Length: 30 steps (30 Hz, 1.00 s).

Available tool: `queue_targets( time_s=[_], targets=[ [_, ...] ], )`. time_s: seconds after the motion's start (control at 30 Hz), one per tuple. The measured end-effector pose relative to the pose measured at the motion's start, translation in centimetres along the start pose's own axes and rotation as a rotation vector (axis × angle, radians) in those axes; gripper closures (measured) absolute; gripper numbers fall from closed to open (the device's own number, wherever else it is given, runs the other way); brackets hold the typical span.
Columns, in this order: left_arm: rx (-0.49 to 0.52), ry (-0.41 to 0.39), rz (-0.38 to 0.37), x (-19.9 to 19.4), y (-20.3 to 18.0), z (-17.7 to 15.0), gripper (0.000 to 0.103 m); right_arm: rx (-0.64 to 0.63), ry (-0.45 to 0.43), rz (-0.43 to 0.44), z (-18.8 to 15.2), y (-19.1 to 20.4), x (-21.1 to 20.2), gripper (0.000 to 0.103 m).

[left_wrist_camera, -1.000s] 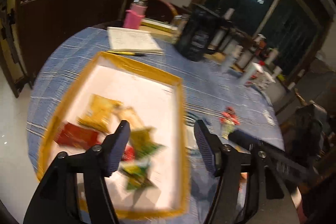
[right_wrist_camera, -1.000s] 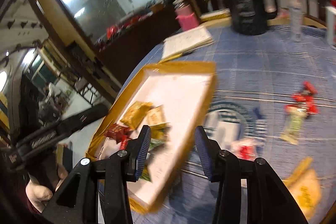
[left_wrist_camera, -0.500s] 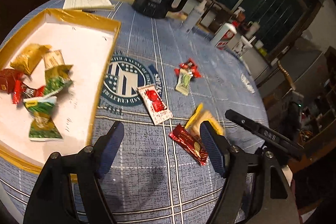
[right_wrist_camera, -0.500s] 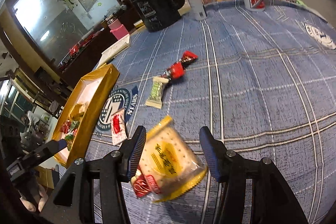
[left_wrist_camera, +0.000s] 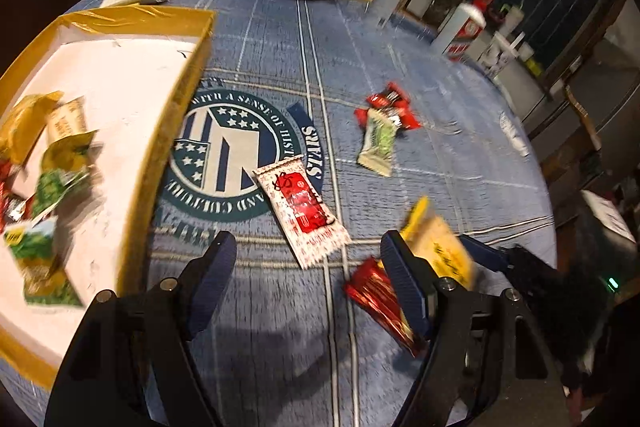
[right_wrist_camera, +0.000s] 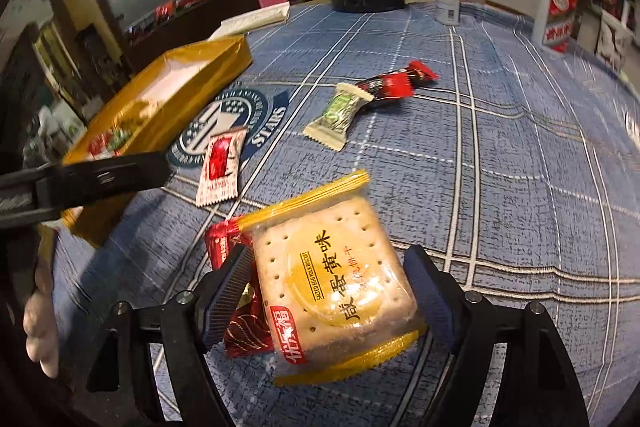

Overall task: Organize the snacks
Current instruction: 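Move right tool to the yellow cracker pack and grasp it, then grasp white-red sachet with left tool while right tool holds yellow cracker pack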

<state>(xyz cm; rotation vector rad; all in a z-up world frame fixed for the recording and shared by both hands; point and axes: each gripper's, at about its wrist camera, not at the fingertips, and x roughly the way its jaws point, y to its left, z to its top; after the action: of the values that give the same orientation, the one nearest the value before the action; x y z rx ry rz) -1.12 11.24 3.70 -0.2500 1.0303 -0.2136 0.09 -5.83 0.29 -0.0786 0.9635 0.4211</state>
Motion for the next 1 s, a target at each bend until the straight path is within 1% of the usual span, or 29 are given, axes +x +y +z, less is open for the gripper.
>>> queue_targets(
  time_s=[0.07, 0.17, 0.23, 0.37, 0.4, 0.43, 0.47, 0.5, 0.63, 0.83, 0.93, 1.0],
  targets=[
    [0.019, 0.018, 0.024, 1.3, -0.2, 0.5, 0.028, 0.007, 0.011, -0.013, 0.1, 0.1, 0.4, 0.023],
    [0.029, 0.029, 0.053, 2.7, -0.3, 1.1, 0.028, 0.024, 0.010, -0.015, 0.2, -0.2, 0.4, 0.026],
    [0.049, 0.017, 0.082, 3.0, -0.5, 1.5, 0.028, 0.025, 0.011, -0.016, 0.1, -0.3, 0.3, 0.029],
    [0.116, 0.004, 0.161, 3.9, -1.4, 1.8, 0.029, 0.026, 0.004, -0.019, 0.0, -0.3, 0.2, 0.030],
    [0.153, -0.005, 0.191, 4.1, -1.9, 1.5, 0.032, 0.031, 0.002, -0.019, 0.0, -0.2, 0.1, 0.030],
    [0.199, -0.014, 0.230, 4.2, -2.6, 1.2, 0.042, 0.034, 0.001, -0.018, 0.0, -0.3, 0.1, 0.030],
    [0.227, -0.026, 0.243, 4.1, -2.9, 0.9, 0.051, 0.037, -0.001, -0.017, 0.0, -0.4, 0.1, 0.030],
    [0.249, -0.035, 0.222, 3.9, -3.3, 0.7, 0.074, 0.041, -0.002, -0.016, 0.0, -0.4, 0.1, 0.030],
    [0.266, -0.049, 0.201, 3.2, -3.7, 0.4, 0.076, 0.070, -0.009, 0.000, -0.2, -0.9, -0.4, 0.031],
    [0.208, -0.090, 0.107, -0.1, -2.4, 0.1, 0.076, 0.110, -0.052, 0.035, -0.1, -1.4, -2.3, 0.031],
    [0.173, -0.123, 0.064, -2.0, -2.0, 0.2, 0.076, 0.107, -0.078, 0.063, 0.4, -0.9, -3.6, 0.031],
    [0.144, -0.152, 0.045, -3.9, -0.9, 0.2, 0.076, 0.100, -0.089, 0.077, 0.7, -0.3, -4.2, 0.031]
  ],
)
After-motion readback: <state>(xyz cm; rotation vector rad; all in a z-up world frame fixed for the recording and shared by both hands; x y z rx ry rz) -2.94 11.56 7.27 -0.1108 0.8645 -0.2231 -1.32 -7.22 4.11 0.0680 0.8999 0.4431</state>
